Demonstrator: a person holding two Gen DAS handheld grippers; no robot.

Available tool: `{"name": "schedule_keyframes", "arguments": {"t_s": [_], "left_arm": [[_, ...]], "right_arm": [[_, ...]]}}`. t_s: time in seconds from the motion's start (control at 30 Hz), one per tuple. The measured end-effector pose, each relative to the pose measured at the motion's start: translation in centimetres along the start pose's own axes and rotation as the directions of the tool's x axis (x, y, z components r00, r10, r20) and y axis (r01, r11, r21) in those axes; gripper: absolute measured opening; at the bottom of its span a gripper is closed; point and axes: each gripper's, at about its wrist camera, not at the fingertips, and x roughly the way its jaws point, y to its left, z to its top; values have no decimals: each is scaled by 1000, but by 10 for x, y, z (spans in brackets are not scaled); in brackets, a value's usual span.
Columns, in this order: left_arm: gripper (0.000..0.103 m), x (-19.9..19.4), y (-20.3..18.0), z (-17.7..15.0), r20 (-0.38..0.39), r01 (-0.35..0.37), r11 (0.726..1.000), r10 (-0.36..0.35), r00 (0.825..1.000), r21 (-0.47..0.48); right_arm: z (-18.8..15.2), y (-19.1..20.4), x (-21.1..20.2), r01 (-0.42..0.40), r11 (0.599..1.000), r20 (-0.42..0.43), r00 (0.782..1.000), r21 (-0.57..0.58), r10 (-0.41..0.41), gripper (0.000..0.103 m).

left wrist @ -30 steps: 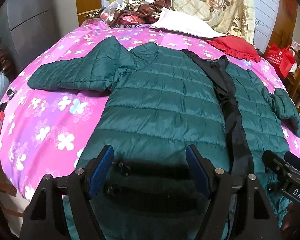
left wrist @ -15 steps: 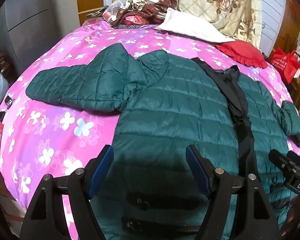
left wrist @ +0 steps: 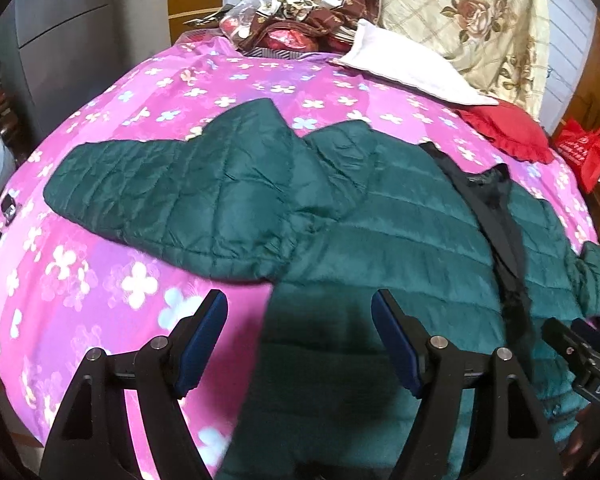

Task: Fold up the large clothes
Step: 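Grasp the jacket's side edge with the left gripper and lift it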

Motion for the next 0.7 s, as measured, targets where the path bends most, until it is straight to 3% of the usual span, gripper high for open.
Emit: {"name": "schedule_keyframes", "arguments": {"t_s": [0.33,0.7], "left_arm": [[51,18,39,27,25,-81,997,82,996,-16],[51,31,96,45,40,-144,983,149,988,-109]], "right_arm": [[19,11,32,-9,1000,-20,1000,-29,8,97],[26,10,47,-8,1000,-33,999,-19,7,97]]}}
